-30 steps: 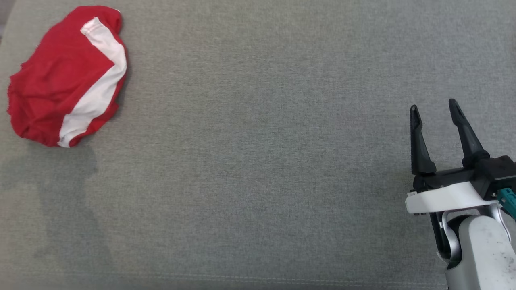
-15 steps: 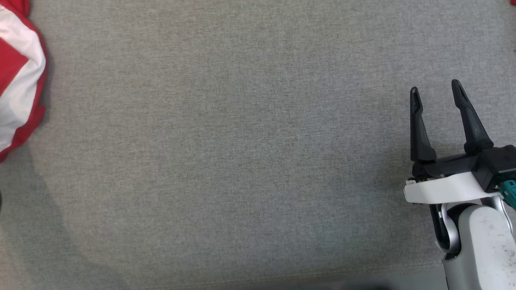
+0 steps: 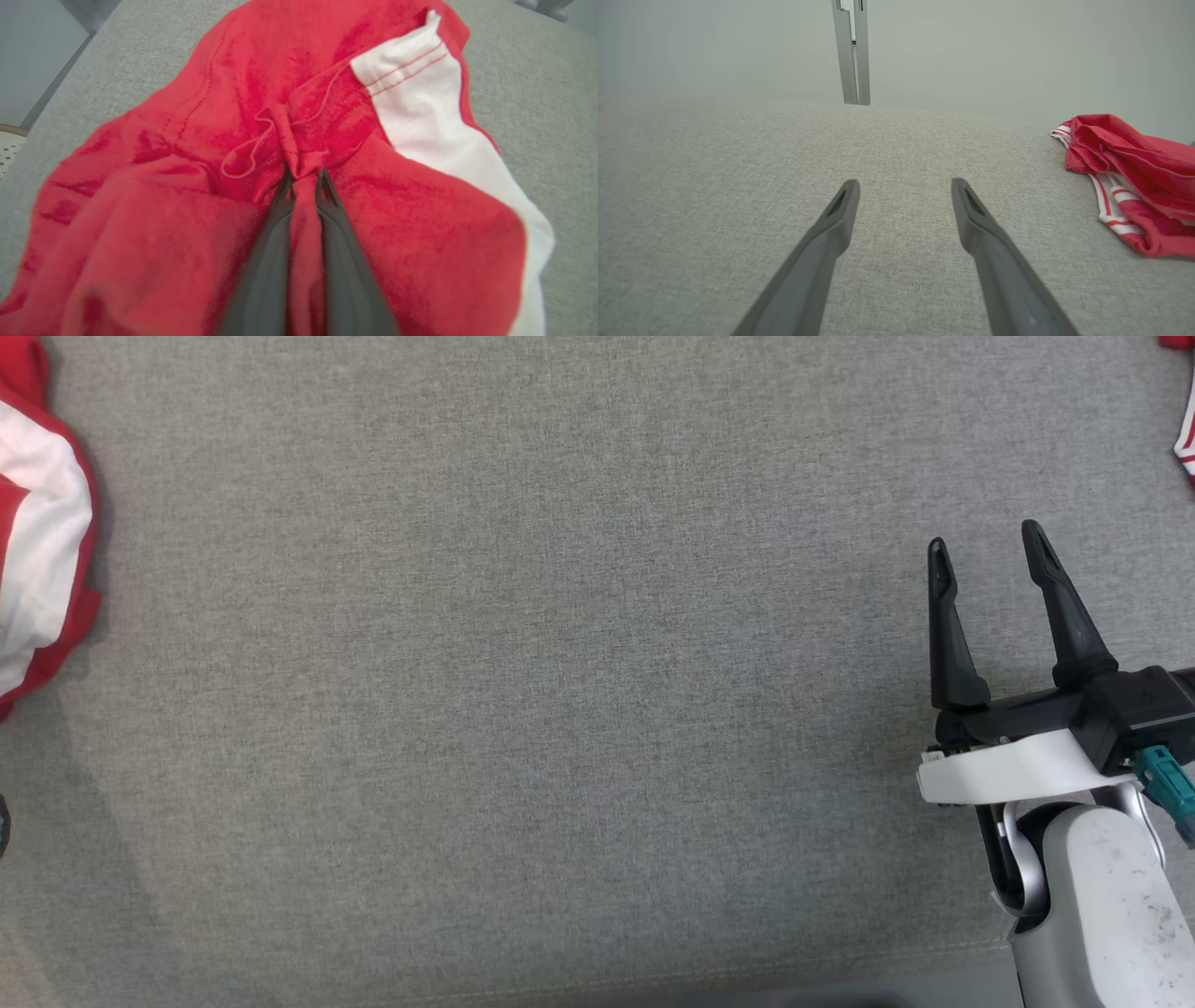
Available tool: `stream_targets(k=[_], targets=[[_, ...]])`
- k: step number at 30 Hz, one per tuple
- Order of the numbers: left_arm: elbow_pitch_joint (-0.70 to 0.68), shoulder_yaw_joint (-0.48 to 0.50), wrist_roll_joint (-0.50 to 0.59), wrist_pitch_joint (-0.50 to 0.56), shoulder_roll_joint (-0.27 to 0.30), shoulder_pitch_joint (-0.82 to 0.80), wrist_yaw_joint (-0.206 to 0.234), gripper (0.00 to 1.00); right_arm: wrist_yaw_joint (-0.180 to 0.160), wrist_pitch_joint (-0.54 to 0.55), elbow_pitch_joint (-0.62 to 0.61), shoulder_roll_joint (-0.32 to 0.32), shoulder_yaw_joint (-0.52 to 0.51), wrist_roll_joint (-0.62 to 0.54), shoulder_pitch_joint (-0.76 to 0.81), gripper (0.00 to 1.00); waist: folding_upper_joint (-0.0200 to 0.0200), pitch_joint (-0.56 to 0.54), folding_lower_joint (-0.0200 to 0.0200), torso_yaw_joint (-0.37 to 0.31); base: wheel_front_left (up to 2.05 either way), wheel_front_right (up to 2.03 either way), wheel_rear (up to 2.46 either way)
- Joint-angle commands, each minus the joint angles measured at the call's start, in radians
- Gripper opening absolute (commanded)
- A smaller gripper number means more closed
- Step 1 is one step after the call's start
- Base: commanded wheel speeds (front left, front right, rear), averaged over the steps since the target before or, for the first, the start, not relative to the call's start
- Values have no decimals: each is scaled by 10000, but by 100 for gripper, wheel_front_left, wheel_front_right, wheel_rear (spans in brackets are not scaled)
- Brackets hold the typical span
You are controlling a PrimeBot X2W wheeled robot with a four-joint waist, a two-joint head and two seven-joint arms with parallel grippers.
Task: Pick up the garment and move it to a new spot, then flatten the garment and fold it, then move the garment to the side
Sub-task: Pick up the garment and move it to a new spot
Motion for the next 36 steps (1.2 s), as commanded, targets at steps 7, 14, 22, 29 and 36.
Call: stream_targets(k=[7,14,22,29,36], targets=[[-168,-552,254,-1420,272,-244,12,0,-17,-226,514,40,110,292,93,100,0,-1079,-1,-24,0,0,0],[-802,-1087,835,-3027,427,-702,12,0,-17,-384,1190,55,235,666,330,100,0,-2285,-1,-126,0,0,0],[-2337,-1613,1401,-3443,337,-1482,59,0,-17,-434,1545,82,284,1138,573,100,0,-3142,-1,-656,0,0,0],[-4164,-2086,1758,-3061,-176,-2138,295,0,-17,-435,1470,94,498,1659,774,100,0,-3476,-1,-1540,0,0,0],[-5762,-2637,1913,-2437,-905,-2398,628,0,-17,-436,1396,99,881,2278,866,100,0,-3396,-1,-2567,0,0,0]])
